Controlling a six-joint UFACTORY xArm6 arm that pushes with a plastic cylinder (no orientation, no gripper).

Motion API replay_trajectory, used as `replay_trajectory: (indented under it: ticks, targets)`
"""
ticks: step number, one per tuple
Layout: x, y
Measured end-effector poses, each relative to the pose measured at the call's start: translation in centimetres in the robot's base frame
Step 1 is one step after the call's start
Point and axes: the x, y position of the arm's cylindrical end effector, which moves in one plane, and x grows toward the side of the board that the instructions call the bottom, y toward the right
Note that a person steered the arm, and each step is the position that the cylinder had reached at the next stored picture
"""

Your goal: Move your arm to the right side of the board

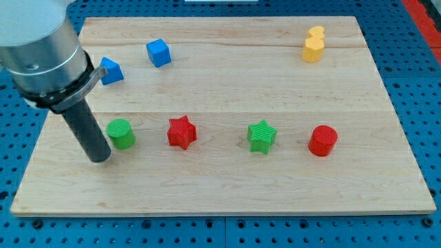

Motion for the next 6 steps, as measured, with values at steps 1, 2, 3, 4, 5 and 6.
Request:
replay_trajectory:
  ticks: [1,2,3,4,5,6]
  targets:
    - [1.2,4.6]
    - [1.8,12.0]
    - [2.8,19.9]
    - [3.5,26.9]
    - [3.7,33.6]
    - [2.9,39.4]
